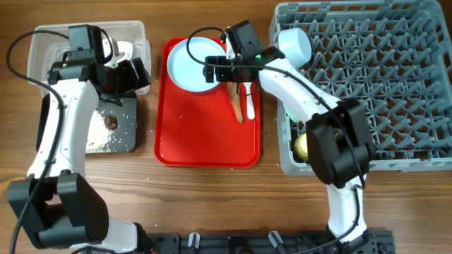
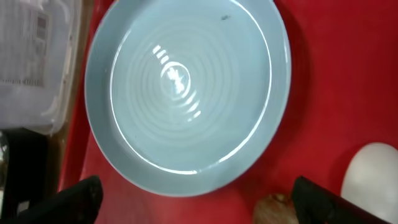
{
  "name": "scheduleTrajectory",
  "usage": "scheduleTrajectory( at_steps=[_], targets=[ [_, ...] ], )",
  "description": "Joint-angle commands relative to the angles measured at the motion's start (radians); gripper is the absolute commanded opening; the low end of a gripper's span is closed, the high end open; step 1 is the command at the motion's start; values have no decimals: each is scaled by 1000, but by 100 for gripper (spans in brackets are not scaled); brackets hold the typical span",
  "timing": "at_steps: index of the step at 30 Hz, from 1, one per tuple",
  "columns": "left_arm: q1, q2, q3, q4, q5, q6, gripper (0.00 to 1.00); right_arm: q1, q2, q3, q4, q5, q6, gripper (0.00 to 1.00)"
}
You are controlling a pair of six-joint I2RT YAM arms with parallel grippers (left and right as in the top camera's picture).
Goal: Sort waste into correct bins and load items into the dishwasher rack
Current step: 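Reach the right gripper to the light-blue plate rim and grasp it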
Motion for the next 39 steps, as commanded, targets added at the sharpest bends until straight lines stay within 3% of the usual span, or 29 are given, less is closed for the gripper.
scheduleTrajectory(
  at_steps=[1,2,3,10,14,15,16,19,23,39],
  targets=[
    [2,-19,7,3,-2,2,100,0,4,5,31,146,135,81],
    [2,-19,7,3,-3,2,100,0,14,5,45,180,160,70],
    [2,-19,7,3,-2,2,100,2,27,5,58,184,168,68],
    [2,-19,7,3,-3,2,100,8,130,5,80,175,254,61],
    [2,-19,7,3,-2,2,100,8,142,5,88,169,257,51],
    [2,-19,7,3,-3,2,100,8,142,5,89,170,257,47],
    [2,-19,7,3,-2,2,100,8,142,5,88,169,257,35],
    [2,-19,7,3,-3,2,100,9,142,5,80,145,256,13],
    [2,-19,7,3,-2,2,100,9,142,5,76,146,256,8],
    [2,-19,7,3,-3,2,100,20,169,13,86,192,245,4]
  ],
)
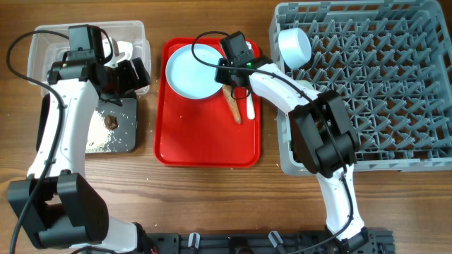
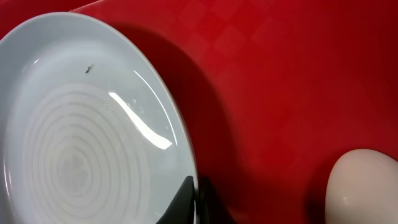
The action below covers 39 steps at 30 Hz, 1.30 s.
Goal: Sort waste into correct bins and load items into the dishwasher rack
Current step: 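Reach the right gripper to the light-blue plate rim and grasp it, then lift the light-blue plate and stand it upright in the dish rack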
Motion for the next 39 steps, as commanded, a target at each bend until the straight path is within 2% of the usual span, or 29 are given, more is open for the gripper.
scheduleTrajectory(
  at_steps=[1,3,7,12,16,18,21,24,27,29,33,39],
  targets=[
    [2,-19,7,3,-2,2,100,3,29,15,-8,2,-8,4],
    [2,-19,7,3,-2,2,100,-11,-13,16,-7,19,-30,4],
    [2,-19,7,3,-2,2,100,-40,-133,16,13,102,-169,4],
    [2,-19,7,3,-2,2,100,-49,-354,16,13,257,-312,4],
    [2,-19,7,3,-2,2,100,-49,-533,16,-24,536,-489,4],
    [2,-19,7,3,-2,2,100,-49,-600,16,-56,752,-597,5],
    [2,-19,7,3,-2,2,100,-61,-649,15,-79,1017,-804,4],
    [2,-19,7,3,-2,2,100,-100,-655,14,-124,1181,-1002,4],
    [2,-19,7,3,-2,2,100,-146,-655,6,-192,1199,-1080,4],
    [2,-19,7,3,-2,2,100,-187,-649,-11,-232,1199,-1185,4],
    [2,-19,7,3,-2,2,100,-241,-636,-50,-246,1187,-1297,4],
    [2,-19,7,3,-2,2,100,-262,-592,-87,-249,1021,-1323,4]
  ],
)
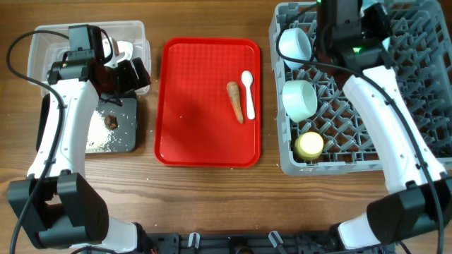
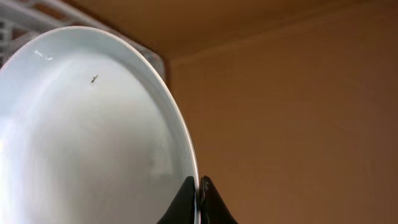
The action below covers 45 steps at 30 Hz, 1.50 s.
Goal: Sort waste into correct bins and load items into the dishwasher rack
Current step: 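Lift the light-blue plate and stand it upright in the dish rack, then move the right gripper back to the white spoon and grasp it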
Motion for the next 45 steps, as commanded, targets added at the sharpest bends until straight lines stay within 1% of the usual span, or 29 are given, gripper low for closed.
scheduleTrajectory(
  at_steps=[1,3,9,14,15,16,17,18,22,25,26,27,28,29,31,32,33,34,35,36,37,40,42,44,45],
  targets=[
    [2,-19,7,3,-2,2,100,0,45,-14,3,-96,-35,4],
    [2,-19,7,3,-2,2,100,0,74,-14,5,-121,-36,4],
    [2,-19,7,3,-2,2,100,-14,168,-14,11,-109,-40,4],
    [2,-19,7,3,-2,2,100,-16,207,-14,15,-109,-37,4],
    [2,-19,7,3,-2,2,100,-16,207,-14,19,-114,-23,20],
    [2,-19,7,3,-2,2,100,-14,207,-14,26,-126,0,52],
    [2,-19,7,3,-2,2,100,-14,206,-14,38,-135,29,92],
    [2,-19,7,3,-2,2,100,-14,204,-13,56,-137,87,100],
    [2,-19,7,3,-2,2,100,-2,158,-9,46,-169,172,100],
    [2,-19,7,3,-2,2,100,13,81,-7,7,-344,216,100],
    [2,-19,7,3,-2,2,100,24,47,-6,-11,-470,250,100],
    [2,-19,7,3,-2,2,100,42,0,-6,-33,-712,309,100],
    [2,-19,7,3,-2,2,100,49,-22,-6,-38,-859,346,100],
    [2,-19,7,3,-2,2,100,55,-43,-6,-38,-1061,383,100],
    [2,-19,7,3,-2,2,100,55,-58,-6,-23,-1397,402,100],
    [2,-19,7,3,-2,2,100,55,-55,-6,-9,-1506,429,100],
    [2,-19,7,3,-2,2,100,55,-49,-6,1,-1561,477,99],
    [2,-19,7,3,-2,2,100,55,-41,-6,3,-1574,537,98],
    [2,-19,7,3,-2,2,100,58,-31,-7,-3,-1563,596,92],
    [2,-19,7,3,-2,2,100,60,-19,-7,-18,-1544,636,82],
    [2,-19,7,3,-2,2,100,62,-9,-8,-30,-1524,686,77],
    [2,-19,7,3,-2,2,100,92,50,-9,-80,-1377,852,74],
    [2,-19,7,3,-2,2,100,118,90,-10,-87,-1292,892,73],
    [2,-19,7,3,-2,2,100,156,159,-10,-77,-1209,898,72],
    [2,-19,7,3,-2,2,100,168,188,-10,-75,-1188,898,70]
  ],
)
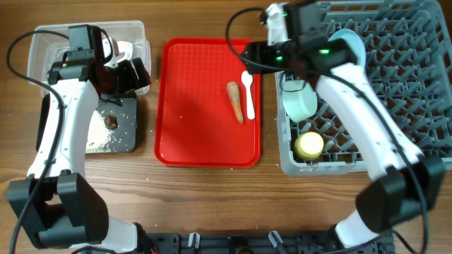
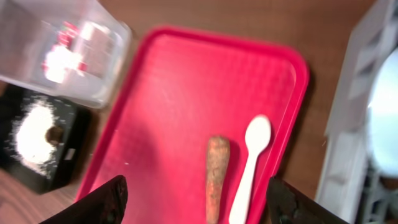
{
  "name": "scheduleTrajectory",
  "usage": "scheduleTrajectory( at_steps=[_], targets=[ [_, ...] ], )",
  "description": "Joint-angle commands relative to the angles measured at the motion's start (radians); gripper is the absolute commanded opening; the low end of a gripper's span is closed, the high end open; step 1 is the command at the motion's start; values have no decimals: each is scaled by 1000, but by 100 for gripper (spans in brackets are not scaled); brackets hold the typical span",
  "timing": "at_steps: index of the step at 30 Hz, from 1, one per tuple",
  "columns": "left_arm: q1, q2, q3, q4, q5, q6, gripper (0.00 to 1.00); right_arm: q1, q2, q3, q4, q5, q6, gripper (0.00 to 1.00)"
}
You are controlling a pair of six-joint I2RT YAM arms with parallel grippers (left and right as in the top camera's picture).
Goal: Sort waste into correct bins and load items into the dishwasher rack
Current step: 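Move the right gripper back to the white spoon and grasp it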
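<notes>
An orange carrot (image 1: 235,101) (image 2: 216,174) and a white spoon (image 1: 247,87) (image 2: 251,160) lie side by side on the right part of the red tray (image 1: 205,120) (image 2: 180,87). My right gripper (image 1: 253,53) (image 2: 202,208) hangs above the tray's far right corner, open and empty, its fingers (image 2: 106,198) wide apart on either side of the carrot and spoon. A pale blue plate (image 1: 351,44) stands on edge in the grey dishwasher rack (image 1: 381,106). My left gripper (image 1: 134,73) hovers between the clear bin (image 1: 42,42) and the black bin (image 1: 106,134); its jaws are not readable.
The rack's left side holds a white cup (image 1: 299,100) and a yellow-green round item (image 1: 309,145). The black bin (image 2: 37,137) contains white crumbs and a brown scrap. The clear bin (image 2: 62,50) holds light packaging. The rack's wall (image 2: 367,81) rises right of the tray.
My right gripper was shut on the plate above the rack's far side. Now the plate stands in the rack and the gripper is open over the tray's right edge. The left arm is unchanged.
My right gripper was open above the plate on the tray. Then it was shut on the plate's rim. Then it held the plate up over the rack, leaving carrot and spoon on the tray. Now the plate stands in the rack and the gripper is open.
</notes>
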Motion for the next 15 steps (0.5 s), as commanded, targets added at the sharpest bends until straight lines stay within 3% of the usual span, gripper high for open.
scheduleTrajectory(
  at_steps=[1,5,15],
  targets=[
    [2,-19,7,3,-2,2,100,52,116,1,5,151,72,68],
    [2,-19,7,3,-2,2,100,58,221,1,8,165,72,58],
    [2,-19,7,3,-2,2,100,55,348,1,112,229,62,52]
  ],
)
